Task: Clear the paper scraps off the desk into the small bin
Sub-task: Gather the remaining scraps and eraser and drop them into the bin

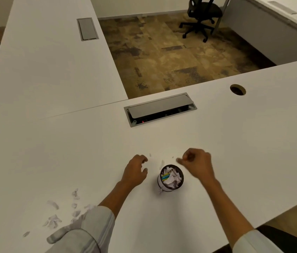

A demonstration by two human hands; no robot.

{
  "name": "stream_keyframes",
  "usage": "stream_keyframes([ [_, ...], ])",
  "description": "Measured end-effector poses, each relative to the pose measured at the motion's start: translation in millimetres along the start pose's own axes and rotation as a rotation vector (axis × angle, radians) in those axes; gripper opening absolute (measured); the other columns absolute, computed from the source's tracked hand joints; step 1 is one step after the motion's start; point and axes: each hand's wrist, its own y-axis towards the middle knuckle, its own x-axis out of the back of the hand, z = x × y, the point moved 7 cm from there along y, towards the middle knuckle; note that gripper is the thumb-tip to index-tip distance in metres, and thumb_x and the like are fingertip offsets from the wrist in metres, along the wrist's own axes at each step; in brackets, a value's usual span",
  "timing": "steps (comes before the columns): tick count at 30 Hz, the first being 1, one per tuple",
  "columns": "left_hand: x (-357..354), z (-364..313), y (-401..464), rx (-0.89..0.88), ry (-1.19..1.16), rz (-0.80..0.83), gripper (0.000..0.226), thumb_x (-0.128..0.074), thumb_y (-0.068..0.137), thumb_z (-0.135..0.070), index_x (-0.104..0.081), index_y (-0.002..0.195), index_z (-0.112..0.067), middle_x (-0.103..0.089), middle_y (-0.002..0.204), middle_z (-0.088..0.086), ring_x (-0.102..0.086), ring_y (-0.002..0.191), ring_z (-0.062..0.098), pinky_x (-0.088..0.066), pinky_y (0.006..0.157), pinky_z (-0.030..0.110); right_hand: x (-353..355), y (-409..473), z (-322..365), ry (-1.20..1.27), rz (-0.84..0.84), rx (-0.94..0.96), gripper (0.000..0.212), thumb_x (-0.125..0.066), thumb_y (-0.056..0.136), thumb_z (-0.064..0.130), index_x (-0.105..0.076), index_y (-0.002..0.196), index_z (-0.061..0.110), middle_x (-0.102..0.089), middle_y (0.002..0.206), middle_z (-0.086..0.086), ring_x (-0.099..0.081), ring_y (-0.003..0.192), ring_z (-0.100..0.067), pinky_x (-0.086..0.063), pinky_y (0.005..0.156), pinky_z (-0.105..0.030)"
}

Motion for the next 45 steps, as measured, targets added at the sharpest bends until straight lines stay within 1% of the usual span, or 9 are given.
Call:
stream_keyframes([
  [5,-18.9,-4.0,32.3,0.060,0.240,0.176,0.069,-0.064,0.085,-0.030,-0.029,0.142,-0.014,-0.022,0.149,0.014,-0.021,0.134,0.031,-0.038,0.103,0.041,-2.5,54.5,-25.2,-0.023,0.056,0.030,0.008,-0.077,0.077,0.015,-0.075,0.085,0.016,-0.074,0.083,-0.002,-0.065,0.063,-0.002,-0.046,0.057,-0.004],
  [9,-48.5,-11.1,46.5,0.033,0.310,0.300,0.071,-0.056,0.091,-0.031,-0.016,0.146,-0.010,-0.011,0.154,0.017,-0.012,0.140,0.030,-0.028,0.112,0.041,-54.7,73.7,-50.4,-0.185,0.240,0.096,0.025,-0.075,0.080,0.014,-0.074,0.105,0.013,-0.074,0.095,-0.006,-0.065,0.078,-0.013,-0.055,0.085,-0.031],
  [16,-79.1,-16.5,51.4,-0.131,0.433,0.277,0.060,-0.046,0.096,-0.028,-0.018,0.146,-0.012,-0.019,0.152,0.017,-0.014,0.139,0.030,-0.025,0.111,0.036,-102.6,72.6,-43.4,-0.396,0.354,0.413,0.031,-0.060,0.091,0.016,-0.065,0.121,0.011,-0.065,0.116,-0.010,-0.061,0.103,-0.026,-0.050,0.088,-0.035],
  [24,-94.3,-15.4,43.4,-0.343,0.530,0.356,0.066,-0.069,0.081,-0.019,-0.037,0.139,-0.015,-0.033,0.144,0.022,-0.028,0.134,0.036,-0.044,0.097,0.042,-108.2,56.6,-42.1,-0.509,0.505,0.666,0.025,-0.062,0.090,0.022,-0.071,0.112,0.013,-0.064,0.116,-0.007,-0.057,0.103,-0.024,-0.050,0.084,-0.037],
  [27,-94.4,-17.6,41.1,-0.488,0.572,0.303,0.050,-0.084,0.058,-0.006,-0.064,0.104,-0.007,-0.061,0.109,0.018,-0.058,0.103,0.032,-0.057,0.060,0.031,-113.2,56.6,-38.6,-0.507,0.477,0.671,0.021,-0.060,0.091,0.014,-0.072,0.108,0.011,-0.067,0.109,-0.009,-0.062,0.098,-0.027,-0.052,0.081,-0.038],
  [30,-89.4,-16.1,36.4,-0.529,0.631,0.271,0.032,-0.085,0.047,0.000,-0.068,0.073,-0.007,-0.063,0.081,0.008,-0.061,0.077,0.023,-0.043,0.041,0.023,-110.5,60.1,-39.6,-0.452,0.420,0.563,0.022,-0.058,0.090,0.010,-0.074,0.104,0.010,-0.072,0.105,-0.008,-0.065,0.095,-0.026,-0.052,0.083,-0.035],
  [35,-62.6,14.2,32.4,-0.207,0.288,0.138,0.017,-0.059,0.078,0.006,-0.072,0.085,-0.003,-0.068,0.088,0.011,-0.063,0.085,0.025,-0.051,0.068,0.030,-66.0,56.9,-64.3,-0.073,0.211,0.158,0.012,-0.071,0.073,0.006,-0.073,0.079,0.017,-0.074,0.075,0.000,-0.070,0.070,-0.015,-0.058,0.074,-0.033],
  [38,-15.6,22.0,15.1,0.080,-0.117,-0.136,0.015,-0.068,0.074,0.004,-0.072,0.075,-0.011,-0.072,0.074,0.002,-0.064,0.066,0.006,-0.050,0.064,0.017,-26.2,31.5,-58.5,0.228,0.072,-0.011,0.013,-0.079,0.071,0.012,-0.068,0.070,0.018,-0.073,0.069,0.003,-0.070,0.065,-0.011,-0.058,0.068,-0.025],
  [45,7.7,-59.9,-19.2,-0.032,-0.392,-0.183,0.007,-0.076,0.075,-0.011,-0.074,0.079,-0.015,-0.073,0.074,-0.007,-0.066,0.070,0.004,-0.050,0.059,0.016,-16.4,-25.9,-0.9,0.101,0.211,0.236,0.017,-0.075,0.076,0.011,-0.069,0.070,0.026,-0.071,0.068,0.013,-0.067,0.069,-0.004,-0.041,0.051,-0.011],
])
